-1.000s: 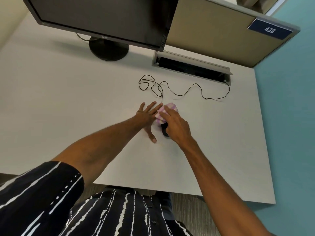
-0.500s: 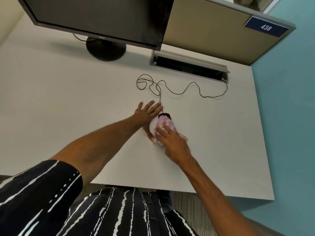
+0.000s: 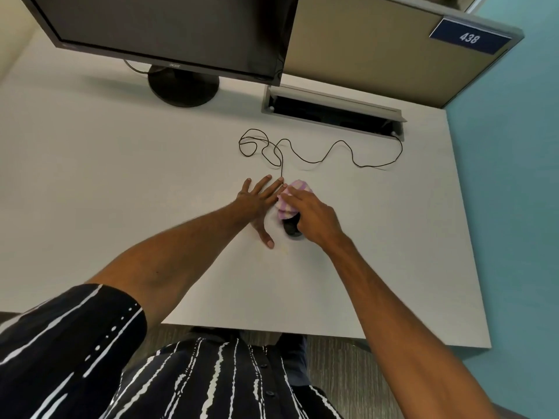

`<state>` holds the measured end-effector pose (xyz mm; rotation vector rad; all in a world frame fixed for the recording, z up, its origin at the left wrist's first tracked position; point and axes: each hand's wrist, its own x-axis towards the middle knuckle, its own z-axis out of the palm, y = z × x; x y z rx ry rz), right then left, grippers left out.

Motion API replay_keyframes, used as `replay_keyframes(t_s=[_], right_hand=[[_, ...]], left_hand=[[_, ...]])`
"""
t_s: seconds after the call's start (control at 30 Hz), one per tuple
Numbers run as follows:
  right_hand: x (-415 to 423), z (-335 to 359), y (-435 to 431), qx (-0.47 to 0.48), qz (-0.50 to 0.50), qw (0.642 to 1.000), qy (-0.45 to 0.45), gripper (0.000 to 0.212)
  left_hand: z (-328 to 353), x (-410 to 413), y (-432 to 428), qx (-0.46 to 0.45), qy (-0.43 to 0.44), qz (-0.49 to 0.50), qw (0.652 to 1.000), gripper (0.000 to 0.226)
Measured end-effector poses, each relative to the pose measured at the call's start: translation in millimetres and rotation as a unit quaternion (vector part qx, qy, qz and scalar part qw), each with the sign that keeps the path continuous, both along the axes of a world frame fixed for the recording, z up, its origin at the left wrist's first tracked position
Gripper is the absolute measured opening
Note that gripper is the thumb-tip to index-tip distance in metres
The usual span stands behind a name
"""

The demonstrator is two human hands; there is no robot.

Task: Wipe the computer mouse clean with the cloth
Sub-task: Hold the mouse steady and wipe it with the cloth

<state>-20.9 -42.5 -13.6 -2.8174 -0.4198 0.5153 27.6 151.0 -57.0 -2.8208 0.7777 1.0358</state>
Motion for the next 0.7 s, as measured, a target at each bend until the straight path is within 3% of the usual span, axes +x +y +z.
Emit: replay_keyframes(t_s=[0.2,0.4,0.57,0.7], right_hand=[[-27,-3,0,-0.051,0.064,0.997,0.001,0.08],[-53,1,-31,0.016,0.1,0.995,0.011,0.073],[-38,19,-44,0.185,-0.073,0.979,0.037,0.07],[-8,25,-30,0.132,-0.089,0.985,-0.058,0.073]], left_hand=[[0,0,0,0.005,-0.005,-0.005,1.0,0.175],[0,-1,2,-0.009,-0.019,-0.001,1.0,0.175],[-1,-4,2,-0.014,-0.029,0.002,0.999,0.176],[2,0,1,0.004,-0.008,-0.01,1.0,0.175]])
